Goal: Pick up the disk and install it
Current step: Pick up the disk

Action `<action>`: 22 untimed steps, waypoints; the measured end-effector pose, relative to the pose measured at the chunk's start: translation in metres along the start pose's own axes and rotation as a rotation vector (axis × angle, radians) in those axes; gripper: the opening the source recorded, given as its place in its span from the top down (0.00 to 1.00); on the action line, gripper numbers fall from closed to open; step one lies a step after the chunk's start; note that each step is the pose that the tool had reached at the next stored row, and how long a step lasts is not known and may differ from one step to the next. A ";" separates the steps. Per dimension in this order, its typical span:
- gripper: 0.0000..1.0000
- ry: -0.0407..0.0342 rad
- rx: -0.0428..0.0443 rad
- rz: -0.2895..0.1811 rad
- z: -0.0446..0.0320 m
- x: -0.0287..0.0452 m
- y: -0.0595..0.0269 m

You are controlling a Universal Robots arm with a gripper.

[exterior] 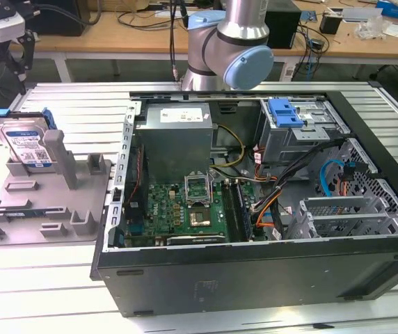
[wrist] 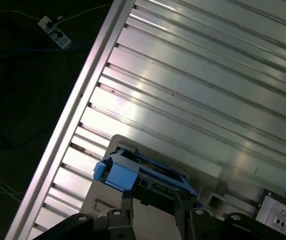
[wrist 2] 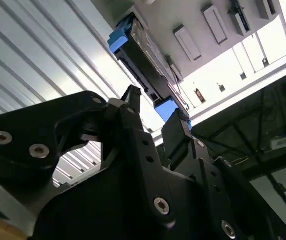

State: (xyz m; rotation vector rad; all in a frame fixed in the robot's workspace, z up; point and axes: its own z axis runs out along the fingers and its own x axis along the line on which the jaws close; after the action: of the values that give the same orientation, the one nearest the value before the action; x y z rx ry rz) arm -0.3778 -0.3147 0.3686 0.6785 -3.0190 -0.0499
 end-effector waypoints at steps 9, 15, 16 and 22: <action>0.50 0.0084 0.0050 -0.184 0.0000 -0.0001 0.0003; 0.50 0.0111 0.0057 -0.300 0.0000 -0.0001 0.0002; 0.50 0.0129 0.0071 -0.339 0.0000 0.0000 0.0003; 0.50 0.0200 0.0131 -0.501 0.0000 -0.0001 0.0003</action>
State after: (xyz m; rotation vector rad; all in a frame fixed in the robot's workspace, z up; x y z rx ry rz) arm -0.3779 -0.3144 0.3686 1.4040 -2.7498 -0.0399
